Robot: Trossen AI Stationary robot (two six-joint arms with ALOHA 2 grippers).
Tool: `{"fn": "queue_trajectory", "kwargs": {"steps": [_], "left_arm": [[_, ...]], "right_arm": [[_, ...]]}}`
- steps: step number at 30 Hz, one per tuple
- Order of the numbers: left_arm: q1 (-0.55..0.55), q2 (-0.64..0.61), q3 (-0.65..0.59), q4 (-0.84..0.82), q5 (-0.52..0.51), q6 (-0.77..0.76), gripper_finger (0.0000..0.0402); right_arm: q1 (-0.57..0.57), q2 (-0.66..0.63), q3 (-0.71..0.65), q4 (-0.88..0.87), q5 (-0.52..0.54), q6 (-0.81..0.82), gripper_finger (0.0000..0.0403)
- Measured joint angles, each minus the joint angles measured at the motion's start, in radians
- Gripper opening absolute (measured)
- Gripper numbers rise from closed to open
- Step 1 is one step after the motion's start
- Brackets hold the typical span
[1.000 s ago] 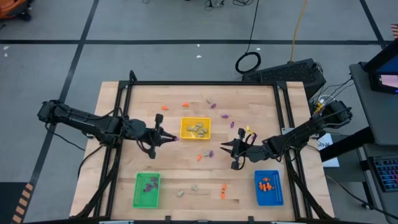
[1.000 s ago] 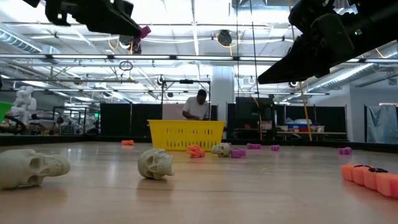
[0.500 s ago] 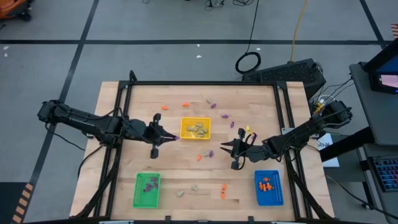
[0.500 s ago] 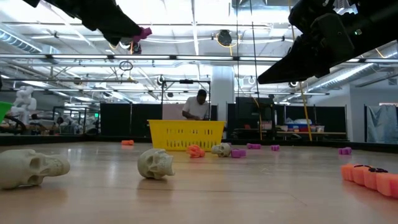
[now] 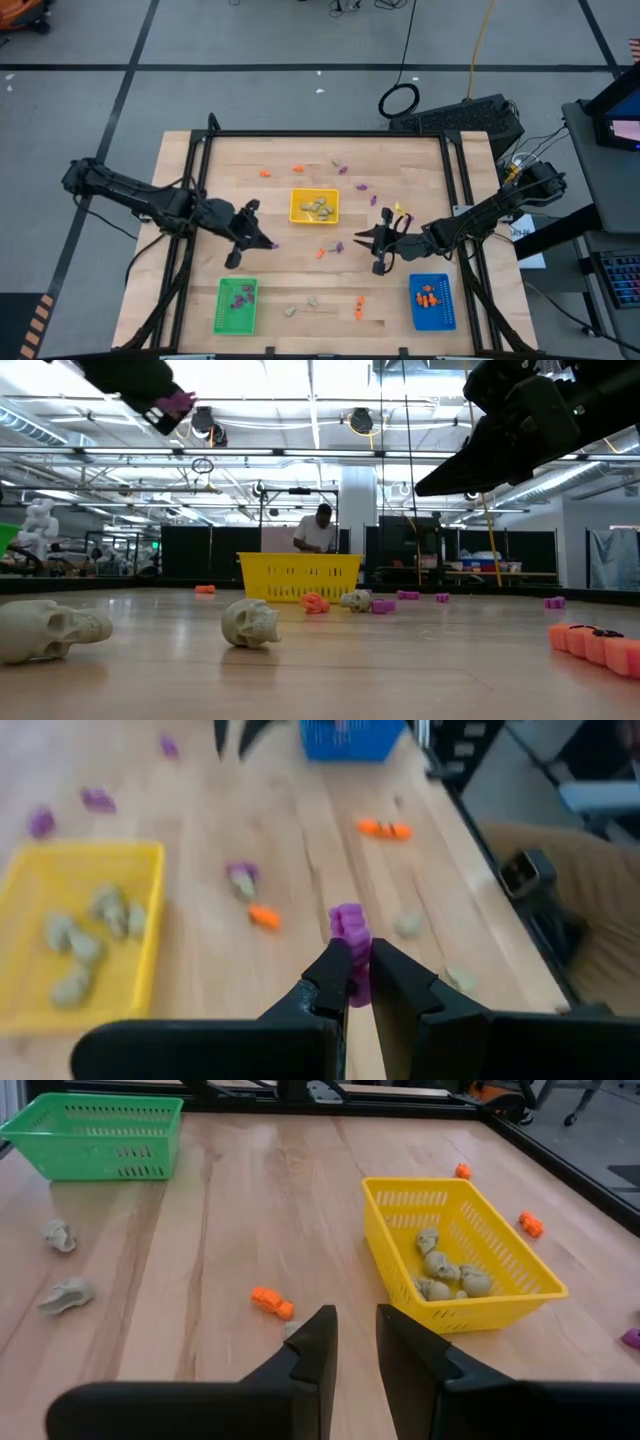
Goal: Sort Halloween decoration
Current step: Put the purple skeleton toy in the green basket
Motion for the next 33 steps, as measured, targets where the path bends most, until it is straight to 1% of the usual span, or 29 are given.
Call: {"fn": "queue_trajectory", "kwargs": {"steps": [5,8,11,16,20,25,33], "left_arm": [[-0.054,0.0,0.08,-0.156,-0.022,-0.064,0.003],[-0.089,0.001,0.141,-0.231,-0.024,-0.069,0.003],[-0.124,0.0,0.208,-0.313,-0.024,-0.107,0.003],[-0.193,0.003,0.31,-0.451,-0.058,-0.222,0.003],[-0.265,0.031,0.36,-0.531,-0.09,-0.323,0.003],[-0.356,0.101,0.368,-0.538,-0.093,-0.463,0.003],[-0.469,0.288,0.368,-0.533,-0.09,-0.652,0.003]], "right_arm": [[0.0,0.0,0.0,0.0,0.0,-0.001,0.0059],[0.0,0.0,0.0,0.0,0.0,0.0,0.0059],[0.0,0.0,0.0,0.0,0.0,0.005,0.0059],[0.0,0.0,0.0,0.0,0.0,0.013,0.0059],[0.0,0.0,0.0,0.0,0.0,0.013,0.0059],[0.0,0.0,0.0,-0.003,0.0,0.008,0.0059],[0.0,0.0,0.0,-0.002,0.0,-0.003,0.0059]]}}
